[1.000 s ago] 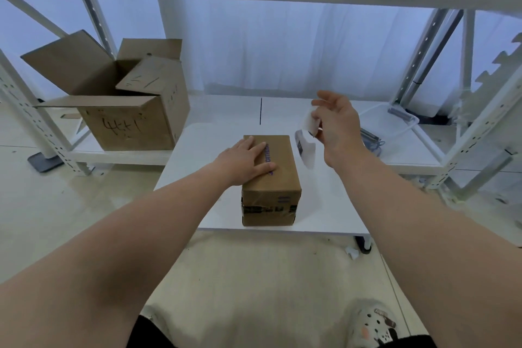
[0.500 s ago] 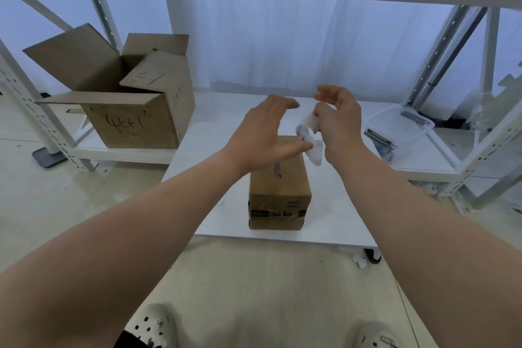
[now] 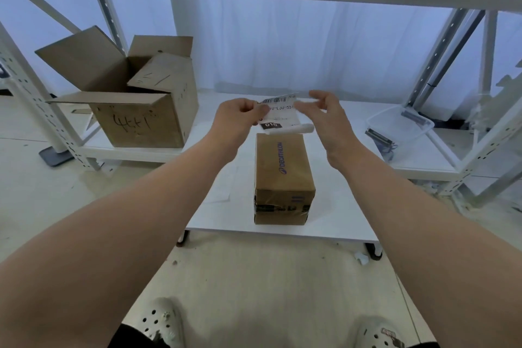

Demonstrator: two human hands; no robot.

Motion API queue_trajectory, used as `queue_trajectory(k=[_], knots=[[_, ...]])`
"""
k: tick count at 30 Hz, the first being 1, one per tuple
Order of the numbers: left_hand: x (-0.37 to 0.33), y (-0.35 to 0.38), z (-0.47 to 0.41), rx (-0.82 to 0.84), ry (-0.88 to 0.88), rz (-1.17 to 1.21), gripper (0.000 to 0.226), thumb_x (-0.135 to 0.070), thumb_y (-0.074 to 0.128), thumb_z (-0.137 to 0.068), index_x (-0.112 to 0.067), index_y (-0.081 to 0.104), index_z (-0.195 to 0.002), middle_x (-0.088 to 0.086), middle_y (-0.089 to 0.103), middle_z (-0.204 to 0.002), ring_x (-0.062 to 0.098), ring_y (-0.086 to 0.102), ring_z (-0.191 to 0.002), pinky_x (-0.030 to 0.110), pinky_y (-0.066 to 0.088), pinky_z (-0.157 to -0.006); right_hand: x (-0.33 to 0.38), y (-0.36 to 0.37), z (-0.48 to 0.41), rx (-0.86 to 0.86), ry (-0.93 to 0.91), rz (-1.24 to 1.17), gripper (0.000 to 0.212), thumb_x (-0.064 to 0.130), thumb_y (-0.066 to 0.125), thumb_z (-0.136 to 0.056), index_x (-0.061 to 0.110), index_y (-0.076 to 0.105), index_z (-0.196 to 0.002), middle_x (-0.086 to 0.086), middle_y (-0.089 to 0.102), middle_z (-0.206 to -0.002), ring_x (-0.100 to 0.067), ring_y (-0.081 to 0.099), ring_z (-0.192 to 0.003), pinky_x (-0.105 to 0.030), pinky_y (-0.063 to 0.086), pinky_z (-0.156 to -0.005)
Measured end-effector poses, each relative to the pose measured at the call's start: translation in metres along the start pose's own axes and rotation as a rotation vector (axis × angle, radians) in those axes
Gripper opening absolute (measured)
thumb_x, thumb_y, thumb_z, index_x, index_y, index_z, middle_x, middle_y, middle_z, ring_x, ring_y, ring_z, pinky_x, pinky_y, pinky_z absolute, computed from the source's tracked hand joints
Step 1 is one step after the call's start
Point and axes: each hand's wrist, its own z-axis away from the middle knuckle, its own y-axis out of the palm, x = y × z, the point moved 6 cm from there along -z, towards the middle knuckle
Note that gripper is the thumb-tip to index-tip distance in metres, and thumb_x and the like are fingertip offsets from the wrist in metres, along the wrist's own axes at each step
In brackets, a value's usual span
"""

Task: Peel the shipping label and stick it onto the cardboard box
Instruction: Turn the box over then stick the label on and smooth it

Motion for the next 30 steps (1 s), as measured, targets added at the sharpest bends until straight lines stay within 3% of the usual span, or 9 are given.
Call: queue_trajectory(k=[3,5,8,12,14,19,21,23,30], knots=[[0.013,0.006,0.004,0.098,-0.108,0.016,0.02,-0.019,0.064,-0.089,-0.014,0.057,-0.071,-0.001,0.066,-0.074,0.0,0.058,-0.054,0.012,0.044,-0.059,-0.026,0.004,0.003,0.173,0.225,0.007,0.041,0.024,0.068,-0.085,0.011,0.055,-0.121,-0.001,0.066,-0.105,-0.018,0.061,-0.1,-0.033,0.051,-0.087],[0.021,0.014,0.006,0.154,-0.165,-0.027,0.017,-0.023,0.064,-0.089,-0.016,0.058,-0.074,0.001,0.068,-0.082,0.006,0.058,-0.067,0.02,0.043,-0.07,-0.037,0.006,0.007,0.202,0.316,-0.039,0.03,0.015,0.066,-0.087,0.003,0.057,-0.113,-0.005,0.07,-0.095,-0.018,0.067,-0.086,-0.032,0.058,-0.074],[0.028,0.022,0.005,0.143,-0.194,-0.04,0.012,-0.022,0.064,-0.089,-0.012,0.056,-0.086,-0.001,0.064,-0.081,0.006,0.051,-0.067,0.008,0.042,-0.053,-0.046,0.005,0.006,0.123,0.365,-0.11,0.019,0.006,0.065,-0.087,0.002,0.057,-0.104,-0.01,0.069,-0.091,-0.02,0.068,-0.076,-0.028,0.058,-0.057],[0.042,0.025,0.0,0.132,-0.266,-0.058,0.011,-0.015,0.065,-0.089,-0.012,0.057,-0.096,0.002,0.063,-0.085,0.009,0.053,-0.065,0.009,0.043,-0.043,-0.061,0.008,0.0,0.054,0.399,-0.075,0.011,0.002,0.067,-0.084,0.005,0.057,-0.087,-0.016,0.068,-0.099,-0.024,0.067,-0.079,-0.039,0.059,-0.078],[0.049,0.027,-0.003,0.144,-0.3,-0.096,0.015,-0.009,0.064,-0.088,-0.011,0.058,-0.102,0.003,0.062,-0.083,0.01,0.053,-0.063,0.008,0.043,-0.04,-0.067,0.008,-0.004,0.0,0.368,0.038,0.018,0.004,0.07,-0.082,0.007,0.056,-0.092,-0.017,0.065,-0.107,-0.027,0.064,-0.09,-0.042,0.056,-0.086],[0.062,0.027,-0.012,0.123,-0.333,-0.195,0.028,-0.006,0.065,-0.086,-0.011,0.053,-0.112,0.008,0.062,-0.095,0.012,0.058,-0.07,0.014,0.05,-0.051,-0.073,0.006,-0.011,-0.067,0.294,0.256,0.035,0.008,0.07,-0.082,0.015,0.042,-0.101,-0.006,0.051,-0.106,-0.025,0.058,-0.1,-0.04,0.055,-0.087],[0.065,0.025,-0.016,0.087,-0.316,-0.234,0.032,-0.008,0.068,-0.083,-0.012,0.048,-0.108,0.013,0.063,-0.106,0.023,0.063,-0.087,0.028,0.053,-0.069,-0.073,0.009,-0.015,-0.04,0.267,0.306,0.025,0.008,0.07,-0.081,0.016,0.048,-0.09,-0.005,0.054,-0.105,-0.026,0.06,-0.102,-0.041,0.056,-0.086],[0.064,0.023,-0.016,0.052,-0.284,-0.259,0.032,-0.011,0.068,-0.082,-0.014,0.043,-0.102,0.016,0.062,-0.109,0.029,0.062,-0.098,0.035,0.05,-0.071,-0.073,0.01,-0.016,-0.028,0.264,0.303,0.019,0.007,0.071,-0.08,0.018,0.055,-0.079,-0.007,0.058,-0.105,-0.029,0.063,-0.101,-0.042,0.056,-0.084],[0.064,0.025,-0.018,0.056,-0.164,-0.291,0.023,-0.009,0.062,-0.086,-0.018,0.045,-0.074,0.014,0.064,-0.093,0.03,0.065,-0.083,0.037,0.048,-0.064,-0.071,0.01,-0.018,0.013,0.24,0.331,0.018,0.007,0.068,-0.083,0.007,0.067,-0.101,-0.011,0.061,-0.116,-0.028,0.062,-0.103,-0.027,0.052,-0.067]])
